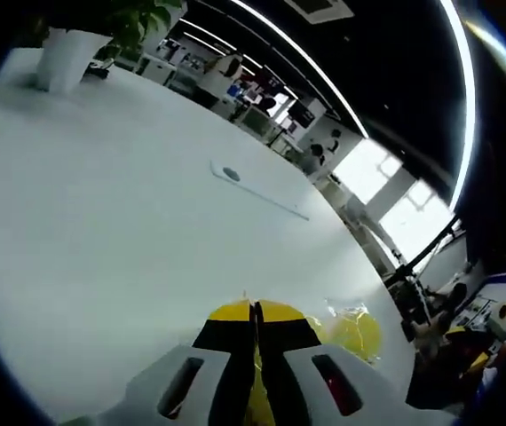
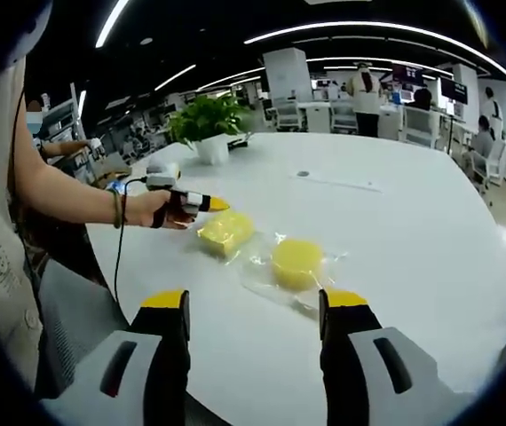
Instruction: Compare the silicone blocks by pressing each to a similar depth, holding the contact briefly, and releasing to observe deformation and rebound differences across the visible hardness samples.
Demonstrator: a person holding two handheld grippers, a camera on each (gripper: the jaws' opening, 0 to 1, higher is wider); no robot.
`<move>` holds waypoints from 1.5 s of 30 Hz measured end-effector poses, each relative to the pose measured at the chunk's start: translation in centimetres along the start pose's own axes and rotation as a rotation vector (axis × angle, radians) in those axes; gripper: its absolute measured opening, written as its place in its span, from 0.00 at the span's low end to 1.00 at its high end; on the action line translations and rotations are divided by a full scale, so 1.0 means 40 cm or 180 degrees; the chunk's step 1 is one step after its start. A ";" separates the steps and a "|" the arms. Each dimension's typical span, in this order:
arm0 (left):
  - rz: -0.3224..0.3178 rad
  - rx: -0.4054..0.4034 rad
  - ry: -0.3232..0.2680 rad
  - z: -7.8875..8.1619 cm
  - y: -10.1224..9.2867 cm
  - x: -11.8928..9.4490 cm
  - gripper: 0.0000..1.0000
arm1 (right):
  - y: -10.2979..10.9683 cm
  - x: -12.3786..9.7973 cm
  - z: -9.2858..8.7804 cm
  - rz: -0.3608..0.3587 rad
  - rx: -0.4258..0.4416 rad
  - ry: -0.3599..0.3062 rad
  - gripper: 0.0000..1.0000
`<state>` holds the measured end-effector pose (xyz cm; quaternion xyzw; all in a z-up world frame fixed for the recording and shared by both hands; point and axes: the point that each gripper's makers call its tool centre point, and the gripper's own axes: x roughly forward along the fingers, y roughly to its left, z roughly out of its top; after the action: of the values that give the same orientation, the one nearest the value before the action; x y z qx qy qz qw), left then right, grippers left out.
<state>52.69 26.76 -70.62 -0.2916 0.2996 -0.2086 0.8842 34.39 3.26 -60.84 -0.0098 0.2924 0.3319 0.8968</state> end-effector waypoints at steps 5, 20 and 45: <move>0.0061 0.0090 0.0057 -0.009 0.011 -0.001 0.00 | 0.002 0.002 0.006 0.0007 0.0010 -0.0028 0.55; 0.0456 0.0496 0.0016 0.039 0.049 -0.062 0.26 | 0.021 0.001 0.014 0.0052 -0.0034 -0.0095 0.55; 0.0109 0.1461 -0.0221 0.014 -0.148 -0.271 0.67 | 0.089 -0.007 0.019 0.0203 0.0154 -0.0290 0.58</move>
<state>43.97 28.45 -62.04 -0.0847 0.2186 -0.2460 0.9405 32.49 6.03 -59.46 0.0362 0.2595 0.3532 0.8981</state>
